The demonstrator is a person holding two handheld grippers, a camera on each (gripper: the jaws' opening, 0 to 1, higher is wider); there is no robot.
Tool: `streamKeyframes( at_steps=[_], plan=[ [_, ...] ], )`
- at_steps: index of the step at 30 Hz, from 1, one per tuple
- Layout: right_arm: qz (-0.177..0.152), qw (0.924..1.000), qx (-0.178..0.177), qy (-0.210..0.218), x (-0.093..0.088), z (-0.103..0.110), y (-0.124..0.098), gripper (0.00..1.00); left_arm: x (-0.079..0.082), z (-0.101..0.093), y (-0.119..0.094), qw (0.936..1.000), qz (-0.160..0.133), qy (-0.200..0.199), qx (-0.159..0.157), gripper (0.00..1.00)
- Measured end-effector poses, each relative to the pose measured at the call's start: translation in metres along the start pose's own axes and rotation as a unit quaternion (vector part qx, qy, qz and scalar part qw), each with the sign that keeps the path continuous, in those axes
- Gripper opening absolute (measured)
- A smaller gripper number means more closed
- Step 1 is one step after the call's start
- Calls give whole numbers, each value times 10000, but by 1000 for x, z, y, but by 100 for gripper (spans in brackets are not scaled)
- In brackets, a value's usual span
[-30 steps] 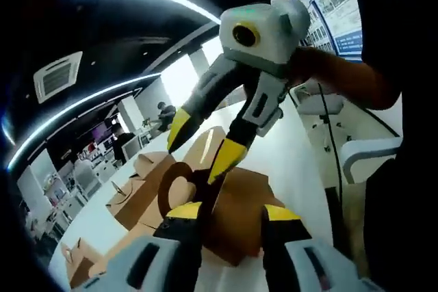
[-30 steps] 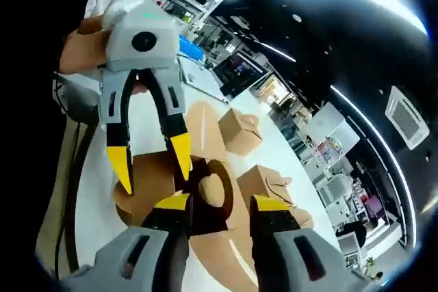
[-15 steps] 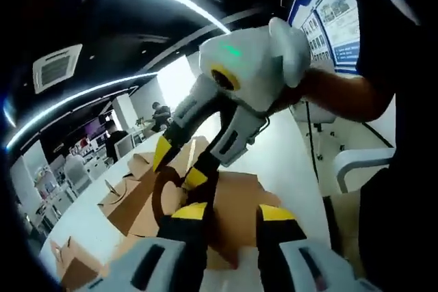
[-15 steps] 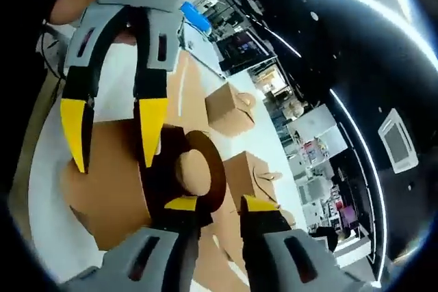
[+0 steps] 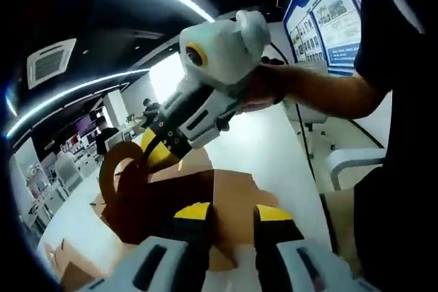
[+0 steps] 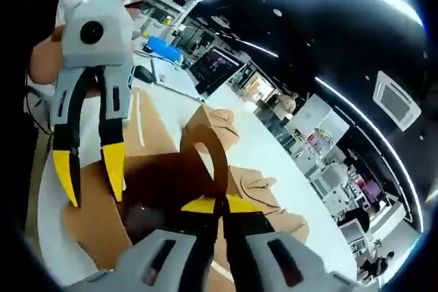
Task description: Pick up one paper box from the group, open the paper box, and remove the item inside
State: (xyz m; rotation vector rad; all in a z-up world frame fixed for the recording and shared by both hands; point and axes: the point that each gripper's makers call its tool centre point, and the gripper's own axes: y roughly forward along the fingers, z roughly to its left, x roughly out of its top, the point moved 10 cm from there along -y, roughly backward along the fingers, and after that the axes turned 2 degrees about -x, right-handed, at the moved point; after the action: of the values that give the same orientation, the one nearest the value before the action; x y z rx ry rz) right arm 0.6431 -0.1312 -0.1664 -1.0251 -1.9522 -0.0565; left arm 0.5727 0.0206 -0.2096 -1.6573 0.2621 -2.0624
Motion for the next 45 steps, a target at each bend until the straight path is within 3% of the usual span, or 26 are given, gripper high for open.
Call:
streamKeyframes(
  at_steps=[1, 2, 6, 8, 9, 11, 13, 16, 23, 25, 28, 29, 30, 32, 35, 36, 38, 40, 41, 44, 45],
  plan=[
    [-56, 9999, 43, 72, 1, 0, 1, 5, 0, 1, 0, 10000, -10, -27, -23, 26],
    [-172, 9986, 262, 418, 1, 1, 3, 5, -1, 2, 0, 9999, -34, -99, -50, 26],
    [-143, 9928, 156, 1181, -12, -14, 11, 6, -2, 4, 0, 9997, -85, -206, -94, 26],
    [-315, 9797, 259, 1961, -18, -21, 16, 7, -2, 5, 0, 9997, -92, -213, -99, 26],
    [-394, 9694, 332, 2400, -21, -23, 19, 8, -2, 5, 0, 9997, -100, -213, -112, 26],
    [-319, 9523, 340, 3015, -27, -26, 24, 9, -3, 5, 0, 9996, -120, -226, -101, 26],
    [-317, 9488, 319, 3126, -27, -27, 27, 9, -3, 6, 0, 9995, -151, -262, -102, 26],
    [-307, 9560, 347, 2895, -20, -25, 34, 10, -5, 8, 0, 9991, -236, -348, -82, 26],
    [-304, 9552, 462, 2906, -12, -23, 37, 15, -6, 13, 2, 9986, -266, -445, -125, 26],
    [-331, 9367, 740, 3406, -15, -26, 40, 22, -6, 13, 1, 9984, -285, -462, -166, 26],
    [-482, 9115, 1434, 3825, -13, -32, 49, 41, -7, 14, 1, 9981, -307, -464, -258, 25],
    [-394, 9023, 1649, 3963, -12, -33, 50, 41, -7, 14, 1, 9981, -304, -449, -287, 25],
    [-285, 8975, 1844, 3996, -10, -35, 50, 39, -7, 15, 0, 9981, -301, -451, -306, 24],
    [-215, 9030, 2118, 3732, -6, -36, 53, 31, -8, 17, -1, 9975, -310, -514, -378, 24],
    [216, 9056, 2577, 3361, -3, -34, 58, 23, -8, 18, -2, 9970, -338, -534, -456, 24],
    [124, 9051, 2758, 3234, 0, -35, 59, 20, -9, 18, -2, 9968, -343, -544, -478, 23],
    [-55, 8929, 3184, 3184, 5, -32, 58, 14, -10, 19, -3, 9964, -332, -555, -547, 22],
    [136, 8782, 3366, 3395, 5, -34, 56, 5, -11, 21, -7, 9962, -311, -547, -597, 22],
    [198, 8668, 3533, 3515, 6, -37, 56, 3, -12, 22, -9, 9961, -295, -565, -617, 22],
    [247, 8485, 3620, 3851, 1, -39, 56, 3, -17, 25, -15, 9958, -201, -567, -687, 20],
    [257, 8462, 3621, 3901, 0, -40, 56, 3, -18, 25, -16, 9956, -194, -581, -706, 20]
  ],
)
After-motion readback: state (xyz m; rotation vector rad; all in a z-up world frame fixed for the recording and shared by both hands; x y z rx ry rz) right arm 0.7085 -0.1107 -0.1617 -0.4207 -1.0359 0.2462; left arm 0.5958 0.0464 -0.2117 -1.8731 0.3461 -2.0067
